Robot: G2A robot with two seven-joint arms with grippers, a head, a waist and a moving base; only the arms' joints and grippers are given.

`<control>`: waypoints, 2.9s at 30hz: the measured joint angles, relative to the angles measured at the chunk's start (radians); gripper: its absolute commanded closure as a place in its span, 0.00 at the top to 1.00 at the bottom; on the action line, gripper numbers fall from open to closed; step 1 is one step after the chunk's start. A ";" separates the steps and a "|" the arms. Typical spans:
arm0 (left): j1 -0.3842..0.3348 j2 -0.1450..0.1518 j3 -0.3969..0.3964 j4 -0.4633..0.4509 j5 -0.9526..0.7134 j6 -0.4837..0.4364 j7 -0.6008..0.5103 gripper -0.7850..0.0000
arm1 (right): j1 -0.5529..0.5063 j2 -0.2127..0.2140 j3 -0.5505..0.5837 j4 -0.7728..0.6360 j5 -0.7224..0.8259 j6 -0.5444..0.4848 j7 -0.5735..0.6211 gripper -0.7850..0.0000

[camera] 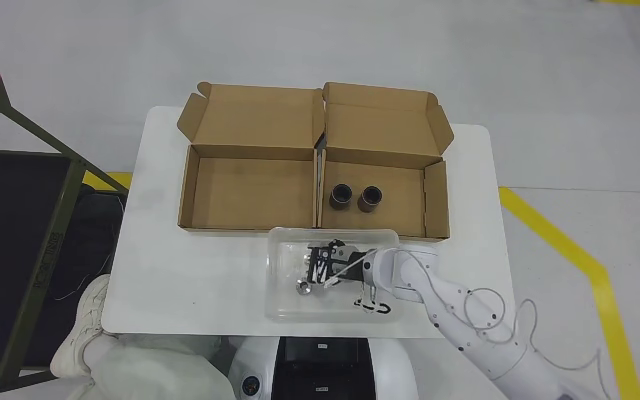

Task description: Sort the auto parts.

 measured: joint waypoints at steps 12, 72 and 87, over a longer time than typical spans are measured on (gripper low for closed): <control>0.000 0.000 0.000 0.000 0.000 0.000 0.000 1.00 | 0.029 -0.023 -0.032 0.085 0.015 0.025 -0.049 0.45; 0.000 0.000 0.000 0.000 0.000 0.000 0.000 1.00 | -0.140 0.001 0.243 -0.221 -0.032 0.309 -0.745 0.00; 0.000 0.000 0.000 0.000 0.000 0.000 0.000 1.00 | -0.229 0.012 0.333 -0.235 0.013 0.309 -0.965 0.00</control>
